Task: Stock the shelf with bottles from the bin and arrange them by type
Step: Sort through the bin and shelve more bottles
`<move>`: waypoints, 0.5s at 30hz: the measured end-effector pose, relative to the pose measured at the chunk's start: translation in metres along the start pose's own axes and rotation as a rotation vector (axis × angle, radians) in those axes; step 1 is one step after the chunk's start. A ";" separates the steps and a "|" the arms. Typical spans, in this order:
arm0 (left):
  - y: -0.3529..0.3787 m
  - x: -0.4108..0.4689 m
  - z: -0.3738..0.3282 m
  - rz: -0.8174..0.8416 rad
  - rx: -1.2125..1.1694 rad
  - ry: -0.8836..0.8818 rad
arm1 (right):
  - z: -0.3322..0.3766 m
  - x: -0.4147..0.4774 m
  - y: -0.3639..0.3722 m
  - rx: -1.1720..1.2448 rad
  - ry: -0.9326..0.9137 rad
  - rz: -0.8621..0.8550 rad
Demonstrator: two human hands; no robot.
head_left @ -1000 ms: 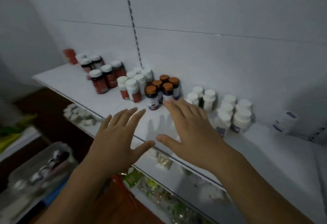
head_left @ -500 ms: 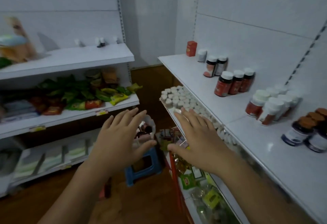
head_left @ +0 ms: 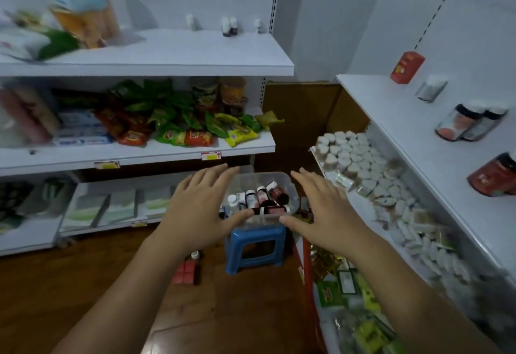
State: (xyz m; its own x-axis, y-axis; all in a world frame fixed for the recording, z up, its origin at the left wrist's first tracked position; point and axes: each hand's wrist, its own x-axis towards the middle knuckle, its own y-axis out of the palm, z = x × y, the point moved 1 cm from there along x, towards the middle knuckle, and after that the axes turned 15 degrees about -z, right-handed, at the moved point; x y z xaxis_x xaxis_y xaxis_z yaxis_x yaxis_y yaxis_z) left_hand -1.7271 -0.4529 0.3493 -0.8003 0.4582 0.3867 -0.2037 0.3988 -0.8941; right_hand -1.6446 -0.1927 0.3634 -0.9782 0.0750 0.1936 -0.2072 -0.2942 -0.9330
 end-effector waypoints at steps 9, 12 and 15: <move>0.086 0.056 0.036 0.153 -0.046 -0.123 | -0.047 0.085 0.077 0.113 0.128 0.075; 0.132 0.081 0.039 0.270 -0.076 -0.171 | -0.079 0.117 0.113 0.167 0.158 0.113; 0.186 0.107 0.046 0.386 -0.156 -0.274 | -0.116 0.155 0.150 0.245 0.224 0.182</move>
State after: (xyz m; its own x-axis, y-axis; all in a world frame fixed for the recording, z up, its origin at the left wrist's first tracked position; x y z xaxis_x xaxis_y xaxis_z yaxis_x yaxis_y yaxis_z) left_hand -1.8763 -0.3661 0.2139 -0.9237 0.3788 -0.0579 0.2065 0.3649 -0.9079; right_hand -1.8261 -0.1144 0.2178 -0.9778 0.1990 -0.0654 -0.0535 -0.5393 -0.8404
